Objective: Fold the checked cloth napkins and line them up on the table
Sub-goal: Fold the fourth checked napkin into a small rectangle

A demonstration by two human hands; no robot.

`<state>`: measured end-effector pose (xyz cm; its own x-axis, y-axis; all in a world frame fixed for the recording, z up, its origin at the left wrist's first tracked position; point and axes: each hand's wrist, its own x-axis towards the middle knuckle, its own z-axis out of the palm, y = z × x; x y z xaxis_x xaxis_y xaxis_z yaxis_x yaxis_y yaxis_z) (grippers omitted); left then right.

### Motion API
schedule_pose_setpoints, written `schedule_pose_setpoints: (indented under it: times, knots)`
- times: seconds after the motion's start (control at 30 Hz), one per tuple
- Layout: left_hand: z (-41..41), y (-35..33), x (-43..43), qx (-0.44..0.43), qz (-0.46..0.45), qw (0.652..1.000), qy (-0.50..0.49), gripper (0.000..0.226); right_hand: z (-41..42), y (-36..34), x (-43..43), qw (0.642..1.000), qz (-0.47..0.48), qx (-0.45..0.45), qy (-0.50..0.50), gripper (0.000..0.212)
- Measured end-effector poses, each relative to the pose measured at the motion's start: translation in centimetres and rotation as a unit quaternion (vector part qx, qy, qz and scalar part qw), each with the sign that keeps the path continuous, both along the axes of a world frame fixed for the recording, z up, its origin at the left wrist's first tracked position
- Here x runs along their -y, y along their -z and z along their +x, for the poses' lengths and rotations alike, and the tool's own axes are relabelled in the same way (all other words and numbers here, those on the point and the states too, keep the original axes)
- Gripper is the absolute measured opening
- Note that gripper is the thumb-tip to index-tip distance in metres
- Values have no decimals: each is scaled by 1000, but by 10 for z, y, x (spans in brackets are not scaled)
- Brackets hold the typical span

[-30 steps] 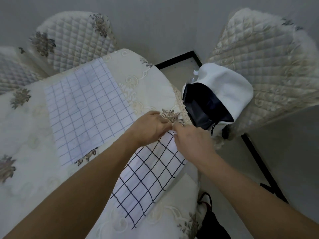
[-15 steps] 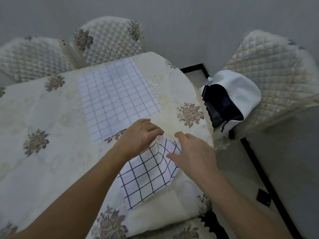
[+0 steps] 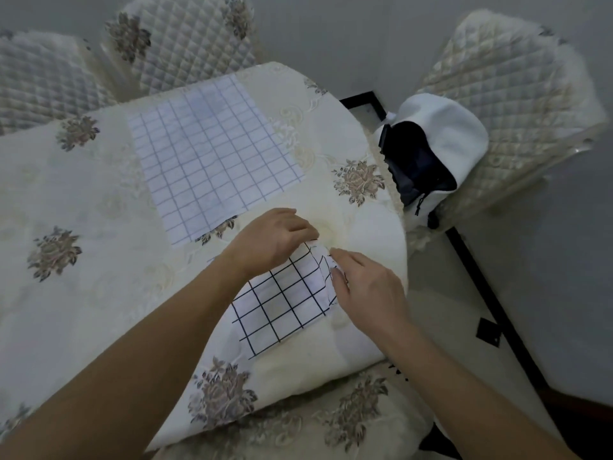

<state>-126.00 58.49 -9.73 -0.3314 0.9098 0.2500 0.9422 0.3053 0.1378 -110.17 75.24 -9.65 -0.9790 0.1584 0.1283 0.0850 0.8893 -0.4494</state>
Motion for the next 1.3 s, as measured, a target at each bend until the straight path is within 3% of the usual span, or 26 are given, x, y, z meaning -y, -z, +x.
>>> schedule_pose_setpoints:
  times: [0.3, 0.6, 0.73, 0.93, 1.13, 1.3]
  knots:
    - [3, 6, 58, 16, 10, 1000, -15, 51, 21, -2, 80, 998, -14, -35, -47, 43]
    - [25, 59, 118, 44, 11, 999, -25, 61, 42, 50, 146, 996, 24, -16, -79, 58]
    - [31, 84, 136, 36, 4, 999, -32, 62, 48, 69, 158, 991, 77, -48, -100, 40]
    - [25, 104, 148, 32, 6, 998, -58, 64, 47, 98, 161, 989, 66, -24, -128, 45]
    - [18, 108, 150, 50, -44, 990, -123, 71, 50, 107, 167, 985, 52, 51, -153, 48]
    - [37, 92, 131, 98, 12, 962, -254, 68, 51, 104, 166, 982, 45, 78, -164, 57]
